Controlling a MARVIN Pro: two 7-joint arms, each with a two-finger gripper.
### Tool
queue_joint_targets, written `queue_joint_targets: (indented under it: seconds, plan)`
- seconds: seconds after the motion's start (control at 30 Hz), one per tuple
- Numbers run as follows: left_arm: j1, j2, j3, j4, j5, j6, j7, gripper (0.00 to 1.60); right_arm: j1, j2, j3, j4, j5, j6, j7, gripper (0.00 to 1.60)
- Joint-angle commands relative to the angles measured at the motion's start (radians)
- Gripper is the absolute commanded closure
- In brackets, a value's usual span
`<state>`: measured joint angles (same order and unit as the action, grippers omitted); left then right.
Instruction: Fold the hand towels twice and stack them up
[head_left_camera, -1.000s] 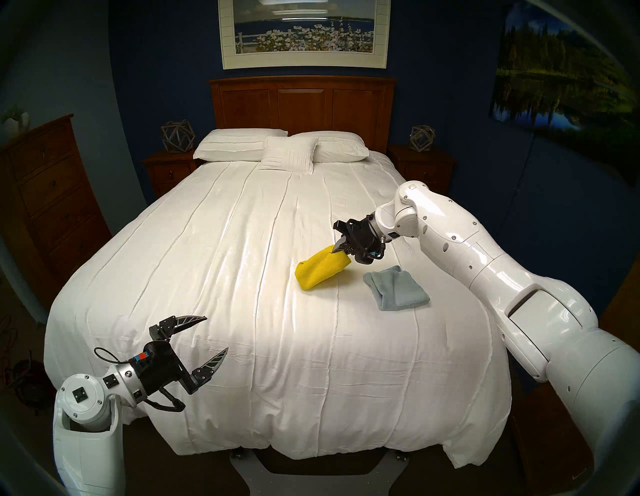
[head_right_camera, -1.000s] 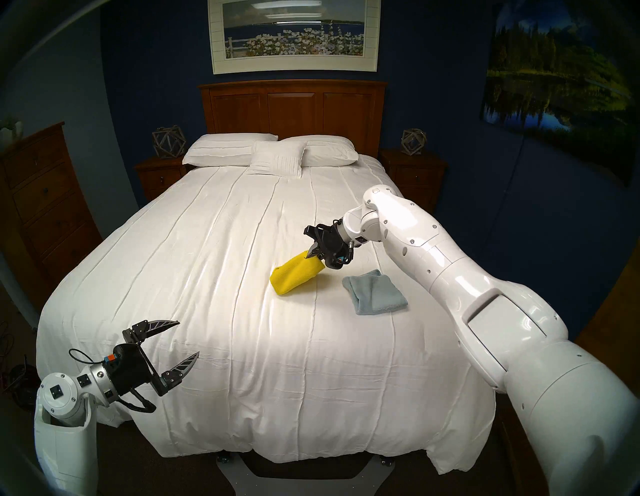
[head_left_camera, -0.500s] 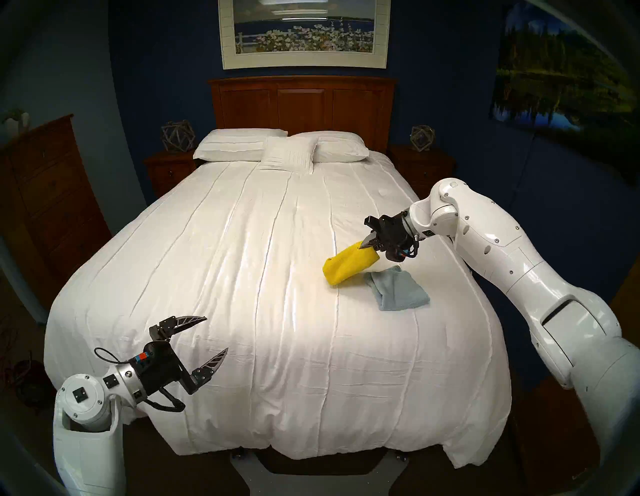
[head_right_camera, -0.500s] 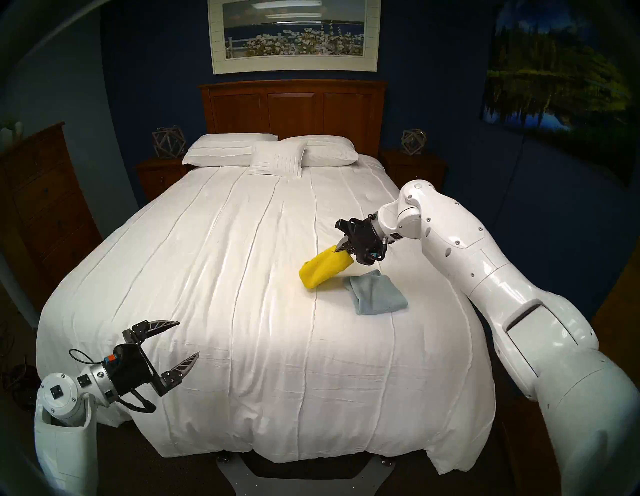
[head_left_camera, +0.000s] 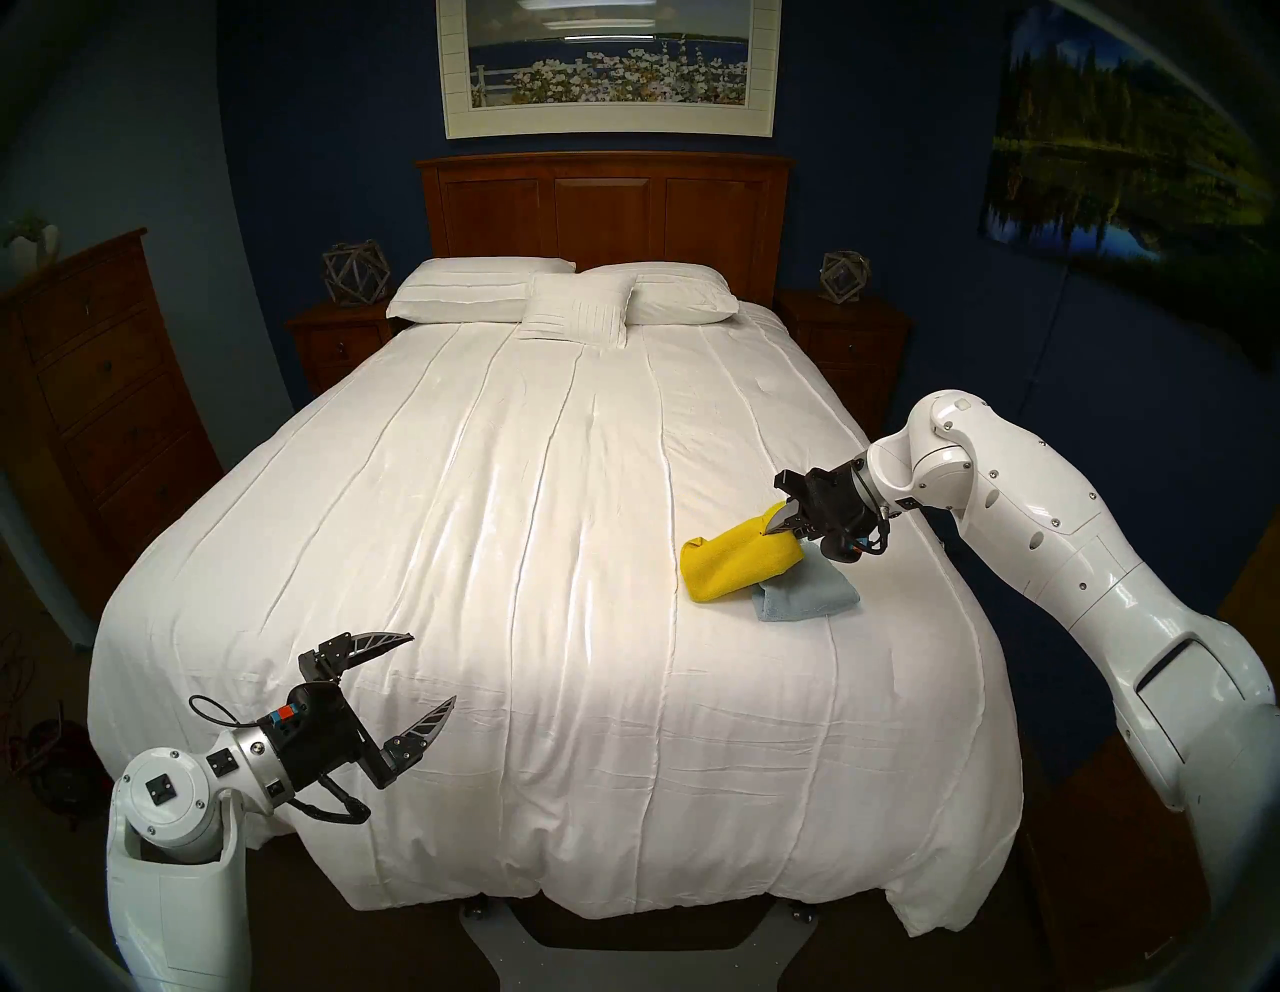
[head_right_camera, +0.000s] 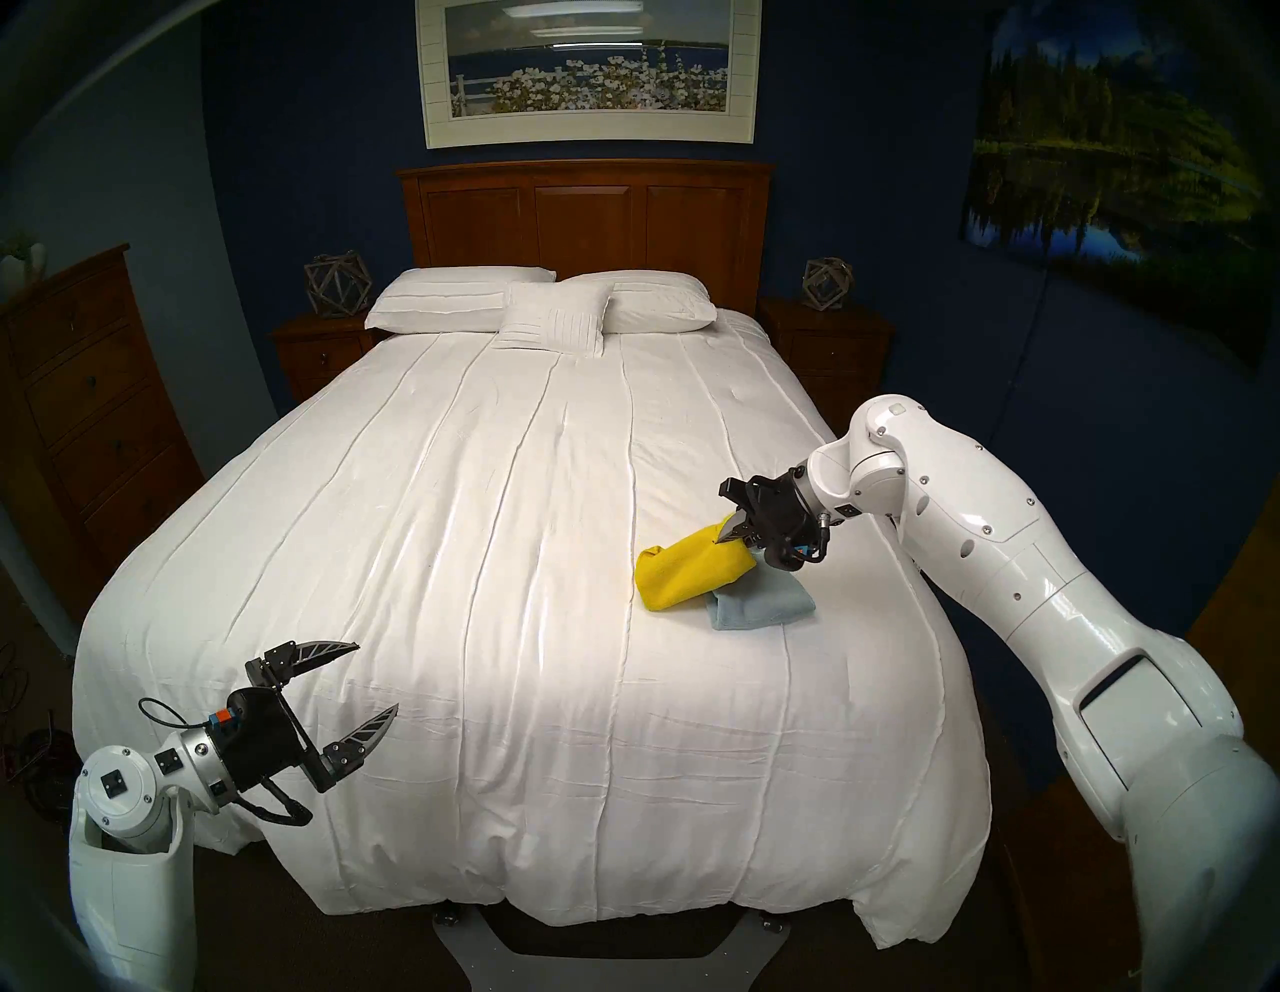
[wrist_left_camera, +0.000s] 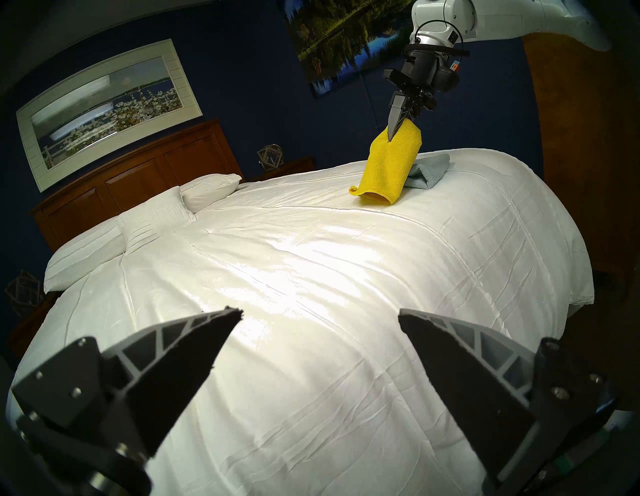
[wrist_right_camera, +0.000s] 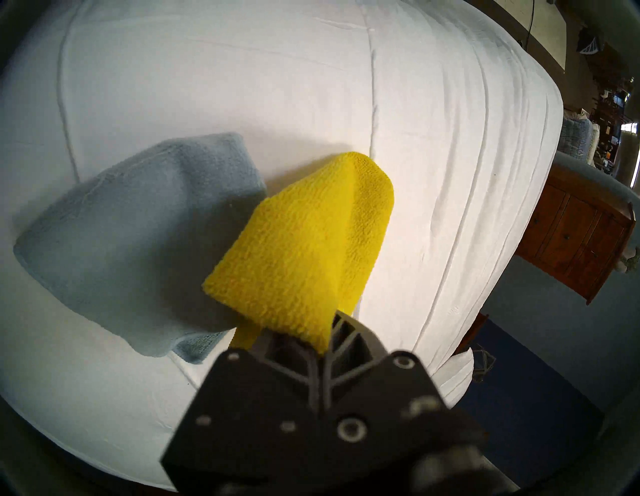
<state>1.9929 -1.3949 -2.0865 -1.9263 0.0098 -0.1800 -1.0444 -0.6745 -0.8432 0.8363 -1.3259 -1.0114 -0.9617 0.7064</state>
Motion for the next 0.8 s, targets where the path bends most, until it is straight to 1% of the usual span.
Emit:
queue_joint_targets:
  seconds: [0.0, 0.03, 0.07, 0.1, 0.17, 0.2, 0.23, 0.3, 0.37, 0.4, 0.5, 0.53, 0.57, 0.63, 0.67, 0.7, 0.73, 0.77]
  plan:
    - [-0.002, 0.0, 0.001, -0.011, -0.004, -0.002, -0.001, 0.0, -0.029, 0.12, 0.057, -0.094, 0.053, 0.002, 0.011, 1.6]
    - [-0.003, 0.0, 0.001, -0.011, -0.004, -0.002, -0.001, 0.0, -0.036, 0.125, 0.066, -0.103, 0.059, 0.002, 0.016, 1.6]
    - [-0.003, 0.0, 0.001, -0.011, -0.004, -0.002, -0.001, 0.0, -0.044, 0.145, 0.068, -0.114, 0.066, 0.002, 0.019, 1.6]
    - [-0.003, 0.0, 0.001, -0.011, -0.004, -0.002, -0.001, 0.0, -0.054, 0.145, 0.077, -0.121, 0.072, 0.002, 0.026, 1.6]
    - [-0.003, 0.0, 0.001, -0.011, -0.004, -0.002, -0.001, 0.0, -0.072, 0.174, 0.083, -0.144, 0.088, 0.002, 0.032, 1.6]
    - [-0.003, 0.0, 0.001, -0.011, -0.004, -0.002, -0.001, 0.0, -0.081, 0.178, 0.086, -0.146, 0.09, 0.002, 0.04, 1.6]
    - [-0.003, 0.0, 0.001, -0.011, -0.004, -0.002, -0.001, 0.0, -0.095, 0.203, 0.088, -0.164, 0.102, 0.002, 0.043, 1.6]
    - [-0.003, 0.0, 0.001, -0.012, -0.004, -0.002, -0.001, 0.0, -0.116, 0.213, 0.102, -0.171, 0.114, 0.002, 0.055, 1.6]
    - [-0.002, 0.0, 0.001, -0.013, -0.004, -0.002, -0.002, 0.0, -0.138, 0.249, 0.11, -0.199, 0.136, 0.002, 0.063, 1.6]
    - [-0.002, -0.001, 0.0, -0.013, -0.004, -0.002, -0.002, 0.0, -0.148, 0.247, 0.116, -0.202, 0.139, 0.002, 0.07, 1.6]
    - [-0.002, -0.001, 0.0, -0.014, -0.005, -0.002, -0.002, 0.0, -0.186, 0.298, 0.12, -0.255, 0.176, 0.002, 0.074, 1.6]
    - [-0.001, -0.001, 0.0, -0.015, -0.005, -0.002, -0.002, 0.0, -0.199, 0.284, 0.132, -0.258, 0.179, 0.002, 0.084, 1.6]
    - [-0.001, -0.001, 0.0, -0.016, -0.005, -0.002, -0.002, 0.0, -0.212, 0.311, 0.127, -0.283, 0.195, 0.002, 0.082, 1.6]
    - [0.0, -0.002, 0.0, -0.017, -0.006, -0.002, -0.003, 0.0, -0.241, 0.342, 0.129, -0.321, 0.219, 0.002, 0.081, 1.6]
    - [0.0, -0.002, 0.0, -0.017, -0.006, -0.002, -0.003, 0.0, -0.248, 0.335, 0.133, -0.319, 0.219, 0.002, 0.084, 1.6]
    - [0.001, -0.002, -0.001, -0.018, -0.007, -0.002, -0.003, 0.0, -0.263, 0.361, 0.133, -0.349, 0.23, 0.002, 0.079, 1.6]
    - [0.001, -0.002, -0.001, -0.019, -0.007, -0.002, -0.003, 0.0, -0.274, 0.363, 0.138, -0.355, 0.228, 0.002, 0.082, 1.6]
    - [0.002, -0.003, -0.001, -0.02, -0.007, -0.001, -0.003, 0.0, -0.285, 0.39, 0.133, -0.382, 0.234, 0.002, 0.07, 1.6]
